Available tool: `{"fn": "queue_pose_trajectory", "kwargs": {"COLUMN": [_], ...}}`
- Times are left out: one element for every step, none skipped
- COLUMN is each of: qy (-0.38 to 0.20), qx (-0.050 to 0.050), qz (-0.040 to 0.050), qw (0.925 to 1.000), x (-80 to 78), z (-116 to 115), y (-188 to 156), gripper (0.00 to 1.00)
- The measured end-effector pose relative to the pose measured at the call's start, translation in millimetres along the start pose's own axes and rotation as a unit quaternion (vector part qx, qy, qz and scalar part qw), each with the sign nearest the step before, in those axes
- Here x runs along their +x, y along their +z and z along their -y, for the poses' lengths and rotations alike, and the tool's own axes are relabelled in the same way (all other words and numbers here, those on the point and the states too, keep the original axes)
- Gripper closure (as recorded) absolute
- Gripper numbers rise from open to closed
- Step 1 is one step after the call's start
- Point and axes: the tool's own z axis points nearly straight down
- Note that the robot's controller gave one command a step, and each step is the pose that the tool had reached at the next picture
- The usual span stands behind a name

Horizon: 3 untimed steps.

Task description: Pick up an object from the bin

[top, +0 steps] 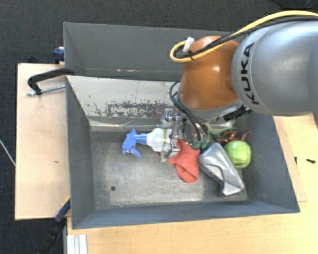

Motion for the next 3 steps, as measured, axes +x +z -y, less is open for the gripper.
{"fn": "queue_pose_trajectory", "kwargs": {"qy": [0.000,0.000,0.000], "qx": [0.000,0.000,0.000], "qz": [0.0027,0.0029,0.0020], "qw": [1.0000,1.0000,1.0000], "x": [-1.1,-1.7,-1.7], "z": [-0.2,-0.6,-0.7], "y": [-11.3,-15.7,-18.0], "gripper": [1.00,1.00,1.00]}}
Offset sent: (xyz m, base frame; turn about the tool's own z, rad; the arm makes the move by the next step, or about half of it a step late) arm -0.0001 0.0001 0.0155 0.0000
